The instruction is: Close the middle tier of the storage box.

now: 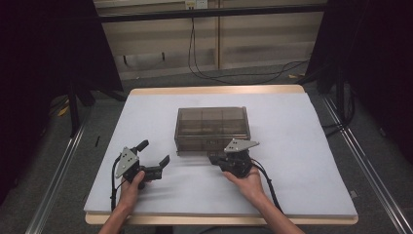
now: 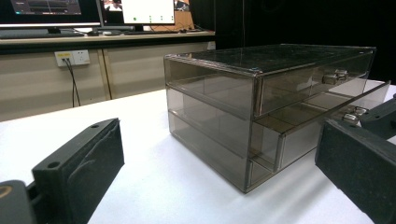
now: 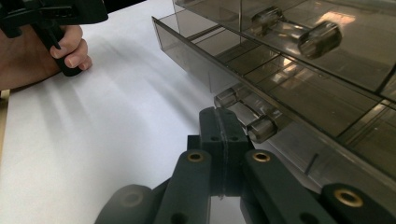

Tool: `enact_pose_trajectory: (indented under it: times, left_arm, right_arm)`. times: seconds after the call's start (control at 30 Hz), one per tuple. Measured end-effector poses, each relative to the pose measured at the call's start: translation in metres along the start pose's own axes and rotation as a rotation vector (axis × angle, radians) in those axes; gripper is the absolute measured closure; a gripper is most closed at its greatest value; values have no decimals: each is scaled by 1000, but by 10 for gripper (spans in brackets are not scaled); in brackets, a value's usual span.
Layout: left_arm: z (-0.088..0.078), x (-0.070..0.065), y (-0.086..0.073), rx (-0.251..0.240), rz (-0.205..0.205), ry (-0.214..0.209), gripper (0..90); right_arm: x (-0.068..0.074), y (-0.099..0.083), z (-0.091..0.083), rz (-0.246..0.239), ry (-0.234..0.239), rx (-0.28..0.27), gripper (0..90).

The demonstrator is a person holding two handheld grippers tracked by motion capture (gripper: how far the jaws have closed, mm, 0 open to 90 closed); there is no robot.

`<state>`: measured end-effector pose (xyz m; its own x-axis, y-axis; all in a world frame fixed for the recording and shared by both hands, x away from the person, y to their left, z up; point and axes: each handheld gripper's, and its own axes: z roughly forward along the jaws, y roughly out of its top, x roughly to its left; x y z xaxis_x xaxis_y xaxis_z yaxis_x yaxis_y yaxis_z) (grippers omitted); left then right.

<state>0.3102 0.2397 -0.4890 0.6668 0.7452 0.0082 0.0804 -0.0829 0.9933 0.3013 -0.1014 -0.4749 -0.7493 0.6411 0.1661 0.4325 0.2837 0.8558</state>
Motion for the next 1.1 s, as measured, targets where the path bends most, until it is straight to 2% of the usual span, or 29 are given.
enact_pose_trajectory:
  times: [0.13, 0.47, 1.1]
  left_arm:
    - [0, 1, 0, 6, 11, -2, 12]
    - [0, 0, 0, -3, -4, 2, 12]
    - [0, 0, 0, -2, -3, 1, 12]
  right_arm:
    - [-1, 0, 0, 3, -1, -2, 900]
    - [-2, 4, 1, 4, -6, -8, 900]
    - [-8, 4, 5, 11, -22, -8, 900]
